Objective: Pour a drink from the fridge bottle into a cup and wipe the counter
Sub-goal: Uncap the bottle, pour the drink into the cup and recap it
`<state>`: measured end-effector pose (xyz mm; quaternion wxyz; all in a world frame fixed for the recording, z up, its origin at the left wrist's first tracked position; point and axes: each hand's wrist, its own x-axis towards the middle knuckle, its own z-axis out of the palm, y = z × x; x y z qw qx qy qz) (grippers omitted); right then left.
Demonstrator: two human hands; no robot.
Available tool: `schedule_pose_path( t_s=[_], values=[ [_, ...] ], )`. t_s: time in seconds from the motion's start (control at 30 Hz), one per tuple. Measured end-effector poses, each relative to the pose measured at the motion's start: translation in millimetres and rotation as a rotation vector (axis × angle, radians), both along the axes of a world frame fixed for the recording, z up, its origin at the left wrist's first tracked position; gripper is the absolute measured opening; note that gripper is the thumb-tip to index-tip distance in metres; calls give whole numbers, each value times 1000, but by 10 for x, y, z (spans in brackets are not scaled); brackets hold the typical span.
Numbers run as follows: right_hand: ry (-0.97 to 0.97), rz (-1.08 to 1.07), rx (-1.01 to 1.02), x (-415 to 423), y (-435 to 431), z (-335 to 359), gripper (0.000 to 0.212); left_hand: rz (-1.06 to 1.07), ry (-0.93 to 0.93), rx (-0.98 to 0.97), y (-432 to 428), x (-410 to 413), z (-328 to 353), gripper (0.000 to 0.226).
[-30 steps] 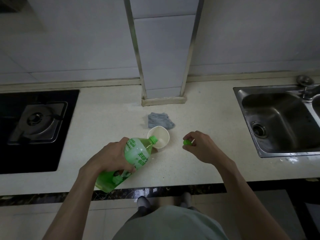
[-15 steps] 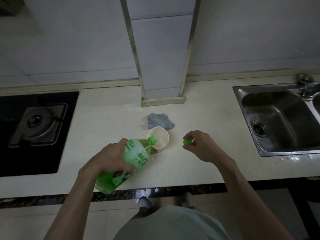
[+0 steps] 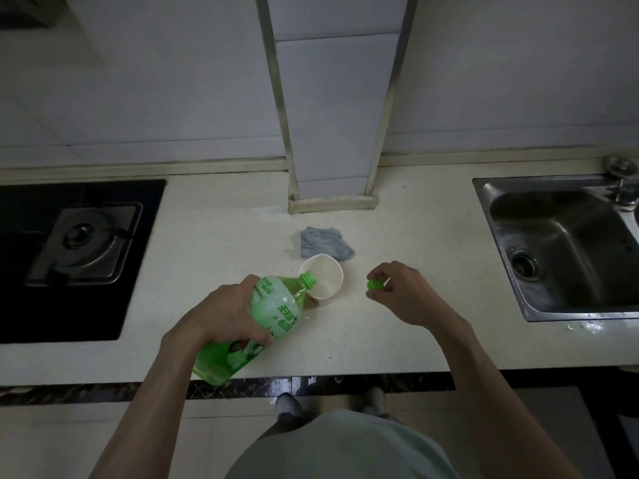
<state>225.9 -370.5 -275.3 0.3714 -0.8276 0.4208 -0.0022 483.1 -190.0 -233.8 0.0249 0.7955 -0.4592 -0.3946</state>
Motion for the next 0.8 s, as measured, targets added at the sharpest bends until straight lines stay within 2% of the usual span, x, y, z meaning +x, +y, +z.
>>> schedule_pose_path(
  t_s=[0.8],
  values=[
    [-2,16,-7,84,21,22,31,-2,-12,9,24,-31,54,82]
  ],
)
